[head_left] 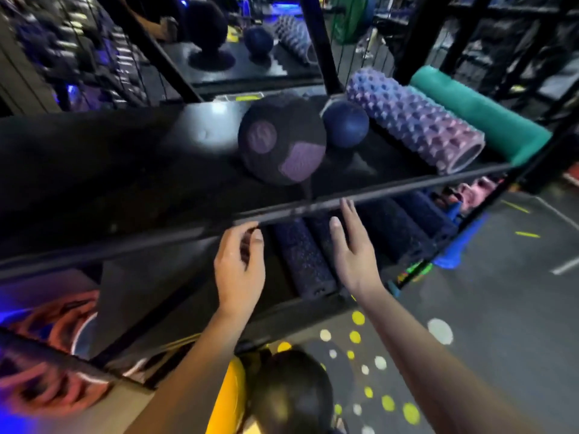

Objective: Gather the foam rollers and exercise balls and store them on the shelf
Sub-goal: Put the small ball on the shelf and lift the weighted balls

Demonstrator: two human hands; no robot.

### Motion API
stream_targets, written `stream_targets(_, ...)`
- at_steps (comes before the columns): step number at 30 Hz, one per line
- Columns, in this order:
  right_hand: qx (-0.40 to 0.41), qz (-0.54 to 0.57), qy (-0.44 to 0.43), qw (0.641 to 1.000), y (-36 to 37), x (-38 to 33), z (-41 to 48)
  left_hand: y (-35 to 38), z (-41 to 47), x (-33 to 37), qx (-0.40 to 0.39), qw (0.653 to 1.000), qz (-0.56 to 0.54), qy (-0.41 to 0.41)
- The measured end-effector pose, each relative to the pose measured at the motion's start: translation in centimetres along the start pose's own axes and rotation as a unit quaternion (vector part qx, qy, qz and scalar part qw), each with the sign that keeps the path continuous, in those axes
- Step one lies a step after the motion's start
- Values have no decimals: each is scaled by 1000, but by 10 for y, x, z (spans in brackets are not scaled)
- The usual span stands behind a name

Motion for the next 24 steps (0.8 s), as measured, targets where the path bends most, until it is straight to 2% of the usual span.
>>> stream_targets(6, -35, 20, -9, 999, 17, -32, 14, -17, -22, -32, -53, 996, 3, -76)
stream_targets(10, -52, 21, -30, 998, 31, -43, 36, -27, -25, -17, -58, 996, 15, -60)
stream_targets(14, -59, 15, -11, 998, 32, -50, 58, -18, 1, 13, -88, 994, 57, -37)
stream_targets(19, -56, 17, -1, 998, 13, -47, 68, -6, 28, 45, -109, 992, 59, -7)
stream_targets(24, -56, 0, -24, 998, -7, -49, 80, 6, 45, 44, -117, 990, 77, 4)
Point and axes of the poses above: each hand's wrist, its own z-axis towards the middle knuckle, its own y-axis out of the palm, x = y × z, the point moved 2 cm from there along z, towards the middle knuckle, and after that the axes turned 4 degrees about -y, right-handed, at the moved point
